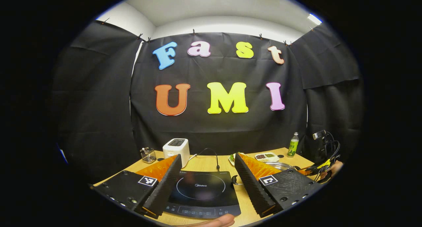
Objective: First push the handle of the pot to place it horizontally, then grasp the pot with both hands and set it on the induction cooktop.
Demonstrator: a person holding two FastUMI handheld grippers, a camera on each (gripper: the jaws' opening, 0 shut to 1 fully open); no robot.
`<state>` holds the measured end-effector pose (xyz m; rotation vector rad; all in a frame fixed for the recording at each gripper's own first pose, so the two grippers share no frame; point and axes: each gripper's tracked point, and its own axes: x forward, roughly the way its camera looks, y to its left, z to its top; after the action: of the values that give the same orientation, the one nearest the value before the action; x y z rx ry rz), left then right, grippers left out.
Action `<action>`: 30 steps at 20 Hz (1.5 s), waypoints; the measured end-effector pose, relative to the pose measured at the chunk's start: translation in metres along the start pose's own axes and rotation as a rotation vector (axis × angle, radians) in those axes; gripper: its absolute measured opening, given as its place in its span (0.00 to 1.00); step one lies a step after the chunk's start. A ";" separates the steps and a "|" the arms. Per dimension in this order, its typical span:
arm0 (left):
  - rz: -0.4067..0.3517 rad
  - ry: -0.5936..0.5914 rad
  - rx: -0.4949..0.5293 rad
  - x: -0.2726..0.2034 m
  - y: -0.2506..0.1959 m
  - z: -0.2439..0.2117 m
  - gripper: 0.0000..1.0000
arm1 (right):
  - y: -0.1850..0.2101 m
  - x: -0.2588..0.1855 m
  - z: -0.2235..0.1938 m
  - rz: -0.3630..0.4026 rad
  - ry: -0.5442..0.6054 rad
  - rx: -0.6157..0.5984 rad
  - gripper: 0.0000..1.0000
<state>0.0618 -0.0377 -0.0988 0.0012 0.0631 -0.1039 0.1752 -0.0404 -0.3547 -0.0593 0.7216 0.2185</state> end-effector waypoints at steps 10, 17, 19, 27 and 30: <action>-0.038 0.099 0.024 0.049 -0.021 -0.032 0.96 | -0.001 -0.031 0.034 -0.052 -0.129 0.092 0.04; -0.063 0.240 -0.006 0.091 -0.031 -0.093 0.96 | -0.010 -0.059 0.049 -0.117 -0.174 0.129 1.00; -0.071 0.288 -0.014 0.103 -0.032 -0.109 0.96 | -0.016 -0.057 0.050 -0.130 -0.162 0.132 1.00; -0.162 0.459 -0.049 0.134 -0.070 -0.166 0.95 | -0.021 -0.021 0.034 -0.126 -0.059 0.129 1.00; -0.191 0.547 -0.036 0.142 -0.084 -0.192 0.95 | -0.025 -0.003 0.024 -0.128 -0.019 0.141 1.00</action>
<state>0.1818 -0.1356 -0.2992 -0.0125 0.6125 -0.2919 0.1944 -0.0626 -0.3348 0.0309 0.7102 0.0449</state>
